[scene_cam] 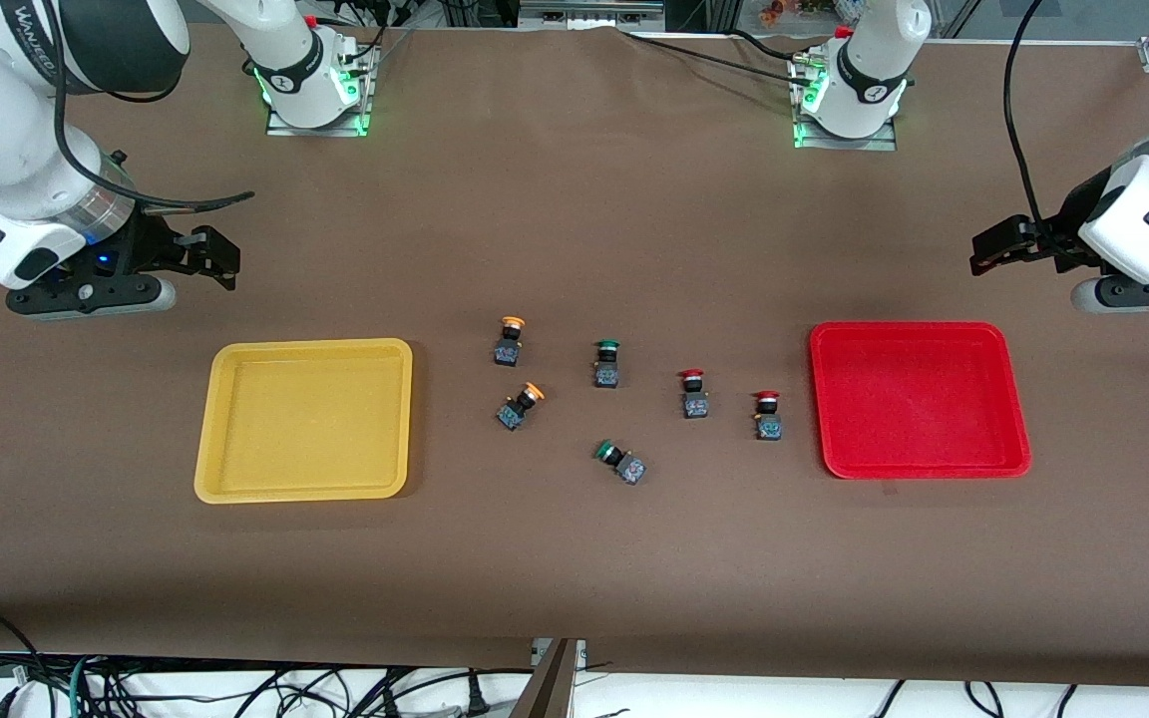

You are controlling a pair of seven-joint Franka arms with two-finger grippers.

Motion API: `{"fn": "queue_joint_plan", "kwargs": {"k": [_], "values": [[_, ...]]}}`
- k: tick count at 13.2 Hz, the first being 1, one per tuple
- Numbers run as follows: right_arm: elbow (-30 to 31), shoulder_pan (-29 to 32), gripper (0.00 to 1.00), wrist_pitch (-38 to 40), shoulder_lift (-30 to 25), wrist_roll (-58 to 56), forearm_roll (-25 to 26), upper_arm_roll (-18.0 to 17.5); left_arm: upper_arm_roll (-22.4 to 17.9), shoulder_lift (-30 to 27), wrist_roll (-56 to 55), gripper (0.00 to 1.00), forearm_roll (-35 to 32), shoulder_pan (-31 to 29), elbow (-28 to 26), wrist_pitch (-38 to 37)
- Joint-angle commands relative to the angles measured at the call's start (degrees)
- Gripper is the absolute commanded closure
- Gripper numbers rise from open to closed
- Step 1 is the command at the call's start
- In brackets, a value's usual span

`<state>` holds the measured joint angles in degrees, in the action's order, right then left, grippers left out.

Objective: Place red and yellow buttons in trays
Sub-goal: 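Move the left gripper over the red-capped button beside the red tray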

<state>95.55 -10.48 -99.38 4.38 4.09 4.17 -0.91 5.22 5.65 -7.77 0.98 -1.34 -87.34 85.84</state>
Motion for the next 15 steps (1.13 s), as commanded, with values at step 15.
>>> {"fn": "queue_joint_plan", "kwargs": {"k": [15], "values": [[-1.6, 0.6, 0.00, 1.4, 0.6, 0.1, -0.1, -0.4, 0.5, 19.3, -5.8, 0.00, 0.4, 8.8, 5.4, 14.1]]}}
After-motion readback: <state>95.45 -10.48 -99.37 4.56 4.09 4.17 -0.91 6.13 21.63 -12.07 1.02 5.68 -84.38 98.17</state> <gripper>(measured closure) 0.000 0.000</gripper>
